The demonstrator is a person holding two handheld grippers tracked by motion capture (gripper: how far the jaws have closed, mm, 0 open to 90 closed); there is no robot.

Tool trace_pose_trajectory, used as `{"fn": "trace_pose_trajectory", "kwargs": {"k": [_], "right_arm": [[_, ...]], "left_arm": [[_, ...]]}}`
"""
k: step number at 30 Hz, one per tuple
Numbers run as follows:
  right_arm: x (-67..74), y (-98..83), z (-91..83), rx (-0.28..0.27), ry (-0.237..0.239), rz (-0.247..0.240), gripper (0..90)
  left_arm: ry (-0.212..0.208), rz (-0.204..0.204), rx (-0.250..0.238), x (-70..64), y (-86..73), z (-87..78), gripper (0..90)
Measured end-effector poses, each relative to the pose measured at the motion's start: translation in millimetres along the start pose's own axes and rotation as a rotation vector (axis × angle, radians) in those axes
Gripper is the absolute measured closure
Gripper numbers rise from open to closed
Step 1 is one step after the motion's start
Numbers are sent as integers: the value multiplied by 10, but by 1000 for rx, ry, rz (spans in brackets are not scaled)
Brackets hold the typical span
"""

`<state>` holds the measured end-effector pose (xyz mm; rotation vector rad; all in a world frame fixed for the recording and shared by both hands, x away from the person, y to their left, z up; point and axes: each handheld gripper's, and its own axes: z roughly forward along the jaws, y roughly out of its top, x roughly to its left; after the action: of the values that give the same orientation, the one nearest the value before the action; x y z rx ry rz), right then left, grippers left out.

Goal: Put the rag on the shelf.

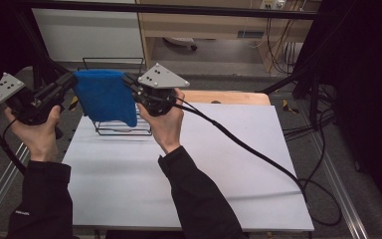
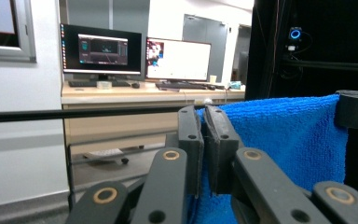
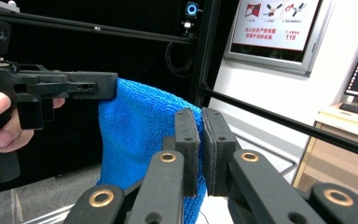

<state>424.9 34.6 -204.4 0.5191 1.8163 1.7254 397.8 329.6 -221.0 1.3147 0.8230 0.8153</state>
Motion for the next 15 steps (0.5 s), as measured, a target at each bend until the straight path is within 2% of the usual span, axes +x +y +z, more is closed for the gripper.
{"fn": "trace_pose_trajectory", "kwargs": {"k": [15], "right_arm": [[-73, 287, 220, -18, -14, -41, 862]], "left_arm": [[26, 14, -33, 135, 287, 86, 856]]}}
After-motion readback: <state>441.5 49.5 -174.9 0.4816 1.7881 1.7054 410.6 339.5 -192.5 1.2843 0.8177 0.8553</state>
